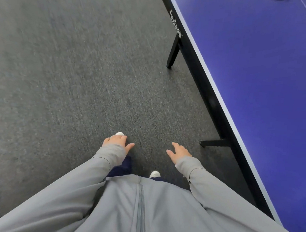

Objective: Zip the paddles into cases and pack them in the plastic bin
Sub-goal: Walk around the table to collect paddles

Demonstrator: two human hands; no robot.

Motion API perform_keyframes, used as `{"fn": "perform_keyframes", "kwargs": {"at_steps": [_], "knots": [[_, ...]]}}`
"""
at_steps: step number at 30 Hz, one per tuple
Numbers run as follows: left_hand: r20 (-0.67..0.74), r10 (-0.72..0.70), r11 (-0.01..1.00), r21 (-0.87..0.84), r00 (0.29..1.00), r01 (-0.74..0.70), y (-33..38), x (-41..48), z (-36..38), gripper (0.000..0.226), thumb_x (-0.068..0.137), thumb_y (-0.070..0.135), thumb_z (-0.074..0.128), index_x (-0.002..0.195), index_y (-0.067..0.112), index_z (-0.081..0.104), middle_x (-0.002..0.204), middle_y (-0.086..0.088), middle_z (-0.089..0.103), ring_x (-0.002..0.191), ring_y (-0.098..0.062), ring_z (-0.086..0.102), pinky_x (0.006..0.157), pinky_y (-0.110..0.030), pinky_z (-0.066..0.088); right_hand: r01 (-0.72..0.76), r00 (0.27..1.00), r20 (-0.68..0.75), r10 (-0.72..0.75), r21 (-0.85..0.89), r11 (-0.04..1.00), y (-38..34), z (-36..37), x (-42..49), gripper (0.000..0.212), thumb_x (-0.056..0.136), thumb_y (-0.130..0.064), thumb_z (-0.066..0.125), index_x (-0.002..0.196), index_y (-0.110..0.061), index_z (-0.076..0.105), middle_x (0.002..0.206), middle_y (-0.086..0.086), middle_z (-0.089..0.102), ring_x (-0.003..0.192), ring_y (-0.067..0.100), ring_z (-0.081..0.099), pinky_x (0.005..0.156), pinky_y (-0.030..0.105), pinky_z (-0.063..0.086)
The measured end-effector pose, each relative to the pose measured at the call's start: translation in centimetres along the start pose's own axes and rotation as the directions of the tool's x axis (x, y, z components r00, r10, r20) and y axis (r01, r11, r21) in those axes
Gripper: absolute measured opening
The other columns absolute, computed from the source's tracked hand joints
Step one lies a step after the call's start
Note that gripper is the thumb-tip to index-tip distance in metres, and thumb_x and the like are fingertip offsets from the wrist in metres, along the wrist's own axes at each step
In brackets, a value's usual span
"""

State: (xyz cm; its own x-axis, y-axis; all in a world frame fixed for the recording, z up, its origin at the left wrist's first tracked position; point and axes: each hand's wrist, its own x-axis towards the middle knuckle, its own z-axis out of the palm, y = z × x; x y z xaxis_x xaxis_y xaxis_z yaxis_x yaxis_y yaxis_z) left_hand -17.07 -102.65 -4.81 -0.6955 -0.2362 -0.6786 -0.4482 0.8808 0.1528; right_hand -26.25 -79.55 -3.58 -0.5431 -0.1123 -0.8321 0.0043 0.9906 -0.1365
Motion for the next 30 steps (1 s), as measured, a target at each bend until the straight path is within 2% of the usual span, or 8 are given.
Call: {"fn": "perform_keyframes", "kwargs": {"at_steps": [5, 10, 15, 20, 24, 30], "knots": [[0.018, -0.058, 0.998, -0.002, 0.998, 0.058, -6.9, 6.4, -6.3, 0.052, 0.093, 0.057, 0.034, 0.125, 0.019, 0.051, 0.132, -0.003, 0.054, 0.122, -0.025, 0.048, 0.097, -0.038, 0.037, 0.049, 0.999, -0.020, -0.049, -0.005, 0.999, -10.2, -3.9, 3.4, 0.054, 0.098, -0.041, 0.041, 0.146, -0.022, 0.027, 0.146, 0.007, 0.038, 0.133, 0.030, 0.038, 0.108, 0.044, 0.033], [0.021, -0.116, 0.992, -0.041, 0.993, 0.117, -11.2, 11.0, -11.8, 0.057, 0.093, 0.058, 0.034, 0.132, 0.019, 0.046, 0.135, -0.005, 0.051, 0.122, -0.028, 0.048, 0.097, -0.040, 0.037, 0.134, 0.991, -0.025, -0.134, -0.028, 0.991, -18.2, -7.6, 6.6, 0.055, 0.098, -0.041, 0.041, 0.147, -0.022, 0.026, 0.149, 0.006, 0.035, 0.134, 0.031, 0.036, 0.110, 0.046, 0.031], [0.070, -0.173, 0.982, -0.069, 0.982, 0.178, -12.9, 15.3, -16.4, 0.056, 0.093, 0.057, 0.034, 0.133, 0.019, 0.045, 0.136, -0.005, 0.050, 0.122, -0.029, 0.048, 0.096, -0.041, 0.039, 0.132, 0.991, -0.012, -0.133, -0.048, 0.990, -22.2, -11.5, 10.8, 0.050, 0.095, -0.042, 0.043, 0.140, -0.021, 0.035, 0.143, 0.008, 0.041, 0.130, 0.033, 0.041, 0.106, 0.046, 0.035], [0.097, -0.193, 0.976, -0.086, 0.976, 0.201, -12.9, 21.3, -21.6, 0.056, 0.094, 0.055, 0.033, 0.137, 0.020, 0.041, 0.141, -0.005, 0.046, 0.125, -0.029, 0.046, 0.099, -0.041, 0.038, 0.102, 0.995, 0.012, -0.101, -0.050, 0.994, -24.5, -17.1, 17.1, 0.056, 0.095, -0.045, 0.043, 0.145, -0.025, 0.027, 0.147, 0.006, 0.037, 0.133, 0.031, 0.038, 0.108, 0.045, 0.035], [0.107, -0.183, 0.981, -0.040, 0.977, 0.188, -11.9, 26.8, -27.0, 0.057, 0.094, 0.055, 0.035, 0.138, 0.019, 0.040, 0.141, -0.004, 0.046, 0.129, -0.026, 0.044, 0.101, -0.039, 0.037, 0.132, 0.991, 0.012, -0.132, -0.150, 0.980, -26.5, -23.4, 22.2, 0.056, 0.097, -0.043, 0.041, 0.147, -0.022, 0.027, 0.152, 0.002, 0.031, 0.138, 0.025, 0.032, 0.109, 0.040, 0.030], [0.001, -0.107, 0.994, -0.022, 0.994, 0.107, -11.2, 34.3, -35.4, 0.057, 0.094, 0.055, 0.037, 0.137, 0.018, 0.042, 0.141, -0.004, 0.047, 0.131, -0.024, 0.041, 0.105, -0.037, 0.031, 0.231, 0.971, 0.032, -0.236, -0.358, 0.905, -32.0, -32.9, 28.0, 0.055, 0.099, -0.043, 0.036, 0.148, -0.021, 0.024, 0.154, 0.001, 0.026, 0.143, 0.021, 0.021, 0.114, 0.042, 0.022]]}}
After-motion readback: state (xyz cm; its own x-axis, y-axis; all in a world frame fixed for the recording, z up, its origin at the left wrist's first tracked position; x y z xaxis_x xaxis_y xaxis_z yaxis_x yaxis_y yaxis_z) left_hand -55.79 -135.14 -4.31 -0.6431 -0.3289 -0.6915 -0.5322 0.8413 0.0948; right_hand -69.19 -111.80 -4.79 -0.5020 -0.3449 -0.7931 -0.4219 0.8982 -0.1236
